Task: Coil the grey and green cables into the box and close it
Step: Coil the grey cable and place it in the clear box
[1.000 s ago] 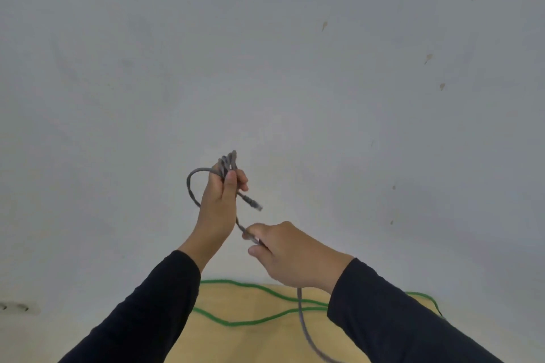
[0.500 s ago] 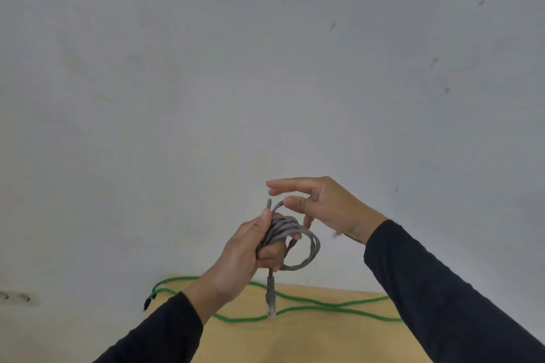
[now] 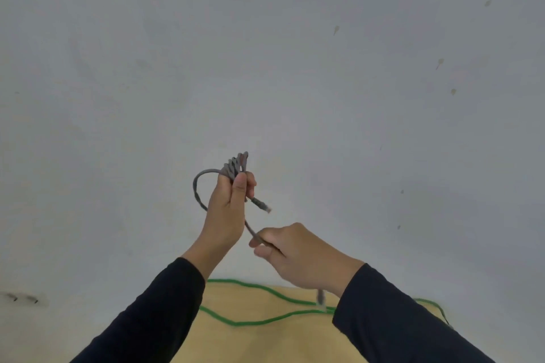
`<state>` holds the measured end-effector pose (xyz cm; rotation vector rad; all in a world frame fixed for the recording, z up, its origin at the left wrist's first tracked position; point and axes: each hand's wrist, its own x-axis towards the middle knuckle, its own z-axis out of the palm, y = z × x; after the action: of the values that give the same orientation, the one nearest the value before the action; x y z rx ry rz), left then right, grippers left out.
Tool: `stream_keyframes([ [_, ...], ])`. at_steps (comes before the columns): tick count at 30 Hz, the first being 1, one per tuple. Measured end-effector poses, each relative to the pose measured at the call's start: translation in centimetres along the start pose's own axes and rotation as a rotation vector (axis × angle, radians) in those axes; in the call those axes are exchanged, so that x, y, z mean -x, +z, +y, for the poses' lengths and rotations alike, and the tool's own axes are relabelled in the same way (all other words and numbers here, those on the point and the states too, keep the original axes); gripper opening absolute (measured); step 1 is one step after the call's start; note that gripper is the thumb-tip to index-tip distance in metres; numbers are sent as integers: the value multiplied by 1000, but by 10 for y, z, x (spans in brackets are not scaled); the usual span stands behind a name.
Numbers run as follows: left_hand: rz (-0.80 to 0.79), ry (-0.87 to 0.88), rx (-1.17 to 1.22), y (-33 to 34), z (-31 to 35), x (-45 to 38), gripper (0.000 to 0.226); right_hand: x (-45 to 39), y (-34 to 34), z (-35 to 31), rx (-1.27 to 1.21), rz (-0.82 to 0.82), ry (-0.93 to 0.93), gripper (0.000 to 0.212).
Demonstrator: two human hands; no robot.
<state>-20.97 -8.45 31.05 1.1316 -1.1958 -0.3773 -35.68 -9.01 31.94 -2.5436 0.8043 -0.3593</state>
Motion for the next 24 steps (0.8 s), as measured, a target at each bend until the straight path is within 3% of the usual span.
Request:
stream_keyframes([
  [2,-58,-28,-79,-5,-7,4,30,1,-9,-9,133,74,-85,20],
  [5,-296,-73,-20,-9,-14,21,44,-3,-38,-7,159,198,-141,9],
  [7,-453,-112,74,-6,-12,35,50,-5,-56,-4,95,210,-144,20],
  [9,-509,-177,195,0,-3,39,54,-6,-67,-1,-16,148,-123,39],
  [11,-536,-232,308,3,7,37,53,-6,-69,0,-166,37,-107,49],
  [14,-580,-227,370,4,14,32,46,-7,-69,6,-283,-46,-109,44],
  [19,-368,-230,376,2,14,19,47,-1,-68,15,-333,-6,-74,50],
  [24,-394,-233,408,8,18,19,45,-3,-51,22,-363,148,-82,44],
])
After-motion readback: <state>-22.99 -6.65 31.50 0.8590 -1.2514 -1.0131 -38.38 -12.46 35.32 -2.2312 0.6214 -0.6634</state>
